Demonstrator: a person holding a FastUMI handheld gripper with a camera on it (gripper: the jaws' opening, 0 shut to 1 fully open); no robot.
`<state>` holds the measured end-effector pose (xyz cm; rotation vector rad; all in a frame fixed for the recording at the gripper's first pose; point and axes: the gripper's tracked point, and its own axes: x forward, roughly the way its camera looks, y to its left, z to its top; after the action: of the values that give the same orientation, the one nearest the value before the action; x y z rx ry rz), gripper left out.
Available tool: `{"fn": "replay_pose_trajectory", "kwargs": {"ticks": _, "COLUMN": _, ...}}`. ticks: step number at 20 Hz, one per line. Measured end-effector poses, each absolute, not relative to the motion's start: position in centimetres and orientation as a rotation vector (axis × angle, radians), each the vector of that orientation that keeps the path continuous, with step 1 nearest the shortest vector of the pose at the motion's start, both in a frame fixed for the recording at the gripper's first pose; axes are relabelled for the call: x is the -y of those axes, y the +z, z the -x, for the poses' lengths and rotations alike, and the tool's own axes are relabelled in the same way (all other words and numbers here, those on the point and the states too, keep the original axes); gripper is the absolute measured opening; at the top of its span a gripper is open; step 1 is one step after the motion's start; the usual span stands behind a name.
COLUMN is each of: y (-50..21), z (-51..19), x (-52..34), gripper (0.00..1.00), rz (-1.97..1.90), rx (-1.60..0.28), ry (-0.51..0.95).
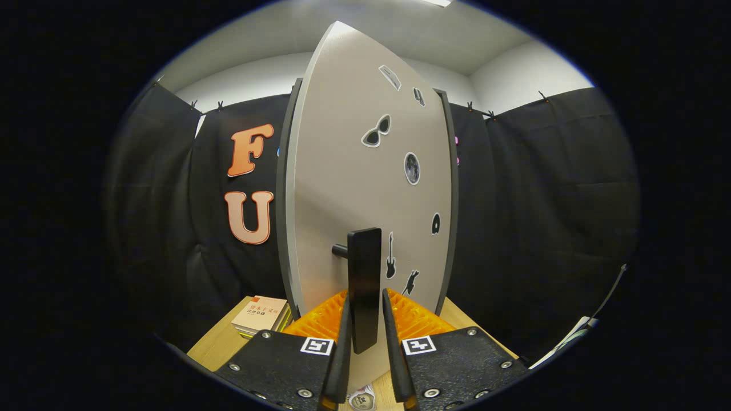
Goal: Open the shoe cabinet door, grab the shoes and put them into the shoe cabinet, then close the shoe cabinet door.
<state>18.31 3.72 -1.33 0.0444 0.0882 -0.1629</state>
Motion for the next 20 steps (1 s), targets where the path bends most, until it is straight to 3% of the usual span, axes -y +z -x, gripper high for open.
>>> {"fn": "replay_pose_trajectory", "kwargs": {"ticks": 11, "y": -1.9, "z": -16.2, "x": 0.8, "gripper": 0.3, "rz": -0.09, "rx": -0.083, "ry": -0.324}}
{"fn": "replay_pose_trajectory", "kwargs": {"ticks": 14, "y": -2.0, "z": -15.2, "x": 2.6, "gripper": 0.35, "rz": -0.099, "rx": -0.076, "ry": -0.366}}
{"fn": "replay_pose_trajectory", "kwargs": {"ticks": 20, "y": -2.0, "z": -14.9, "x": 4.3, "gripper": 0.65, "rz": -0.094, "rx": -0.071, "ry": -0.386}}
